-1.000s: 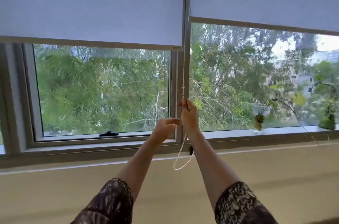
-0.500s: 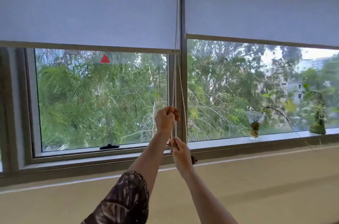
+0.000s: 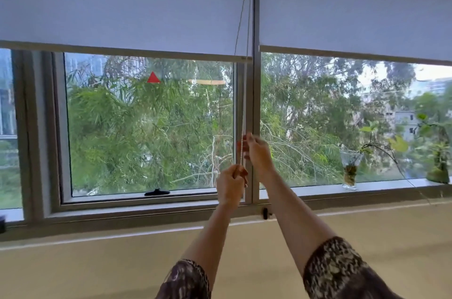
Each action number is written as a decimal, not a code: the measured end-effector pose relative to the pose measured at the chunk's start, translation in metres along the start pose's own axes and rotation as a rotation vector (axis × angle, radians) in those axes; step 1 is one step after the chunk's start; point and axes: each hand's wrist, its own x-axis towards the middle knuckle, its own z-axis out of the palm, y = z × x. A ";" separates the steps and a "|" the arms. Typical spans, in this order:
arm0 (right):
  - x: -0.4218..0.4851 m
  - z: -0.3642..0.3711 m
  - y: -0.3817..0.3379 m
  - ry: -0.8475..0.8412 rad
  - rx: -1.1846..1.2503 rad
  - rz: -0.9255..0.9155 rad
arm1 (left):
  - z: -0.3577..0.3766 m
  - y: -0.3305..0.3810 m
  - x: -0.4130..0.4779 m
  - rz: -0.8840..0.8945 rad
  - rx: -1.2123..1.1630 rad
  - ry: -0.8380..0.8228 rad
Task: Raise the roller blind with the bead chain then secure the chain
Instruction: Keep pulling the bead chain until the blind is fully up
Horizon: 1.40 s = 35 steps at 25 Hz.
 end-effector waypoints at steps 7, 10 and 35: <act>0.022 0.018 -0.029 0.148 -0.040 -0.053 | 0.007 -0.024 -0.040 -0.039 -0.055 -0.079; 0.012 0.021 -0.014 0.211 -0.117 -0.156 | 0.005 -0.029 -0.041 -0.053 -0.030 -0.157; -0.060 -0.003 0.088 -0.009 -0.236 -0.051 | 0.005 0.057 0.041 -0.134 -0.224 0.040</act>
